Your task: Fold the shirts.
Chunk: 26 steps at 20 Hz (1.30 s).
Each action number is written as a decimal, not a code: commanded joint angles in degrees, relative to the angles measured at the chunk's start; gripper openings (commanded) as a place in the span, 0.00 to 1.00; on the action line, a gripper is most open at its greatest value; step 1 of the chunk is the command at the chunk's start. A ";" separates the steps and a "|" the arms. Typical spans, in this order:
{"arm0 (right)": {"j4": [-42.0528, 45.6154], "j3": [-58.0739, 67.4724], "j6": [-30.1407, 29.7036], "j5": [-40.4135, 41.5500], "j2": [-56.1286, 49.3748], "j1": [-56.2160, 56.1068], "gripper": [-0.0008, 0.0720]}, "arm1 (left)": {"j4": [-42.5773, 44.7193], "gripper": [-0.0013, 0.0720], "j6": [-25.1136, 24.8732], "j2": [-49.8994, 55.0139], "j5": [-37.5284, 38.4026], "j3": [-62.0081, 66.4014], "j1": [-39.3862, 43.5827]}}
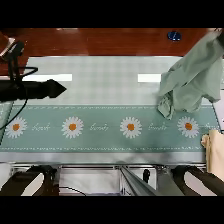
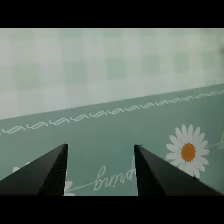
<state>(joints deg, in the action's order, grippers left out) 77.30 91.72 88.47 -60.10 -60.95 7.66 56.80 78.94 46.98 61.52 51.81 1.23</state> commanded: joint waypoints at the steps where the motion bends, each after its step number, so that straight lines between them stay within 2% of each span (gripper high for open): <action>1: -0.70 11.80 -0.28 0.98 3.85 -7.15 0.04 | -2.25 0.71 -0.76 -12.04 -2.01 -9.22 0.46; 6: -0.85 18.53 -0.20 1.33 3.85 -17.92 0.04 | -1.27 0.71 -0.72 -19.08 -3.06 -14.01 0.46; 9: -3.34 18.49 0.04 -1.09 2.95 -25.90 0.04 | 3.50 0.71 -0.70 -19.10 -8.59 -14.08 0.44; 11: -3.28 18.47 0.66 -4.13 0.35 -32.30 0.04 | 5.84 0.71 -0.70 -19.08 -13.31 -14.08 0.44; 15: -3.21 12.41 3.21 -4.70 -7.56 -42.69 0.04 | 5.81 0.71 -1.57 -18.95 -15.93 -14.08 0.46; 20: -2.82 1.14 10.69 2.08 -20.35 -48.24 0.04 | 6.97 0.71 -1.55 -18.95 -13.33 -14.12 0.46; 22: -3.69 -0.59 12.26 1.77 -25.42 -49.16 0.05 | 8.35 0.71 -1.51 -18.95 -11.08 -14.16 0.46; 23: -4.46 -0.61 12.24 0.11 -27.91 -49.31 0.29 | 9.25 0.71 -1.53 -18.95 -10.10 -14.16 0.46; 24: -5.46 -0.61 12.17 -1.84 -29.51 -49.24 0.58 | 10.08 0.71 -1.51 -18.93 -9.29 -14.19 0.46; 26: -4.46 -0.59 11.39 -4.94 -29.38 -48.15 0.58 | 10.19 0.71 -0.17 -18.93 -6.62 -14.21 0.50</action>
<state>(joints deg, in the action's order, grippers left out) 73.08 92.16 99.35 -61.47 -87.29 -40.58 65.65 77.54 28.08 51.37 37.63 1.67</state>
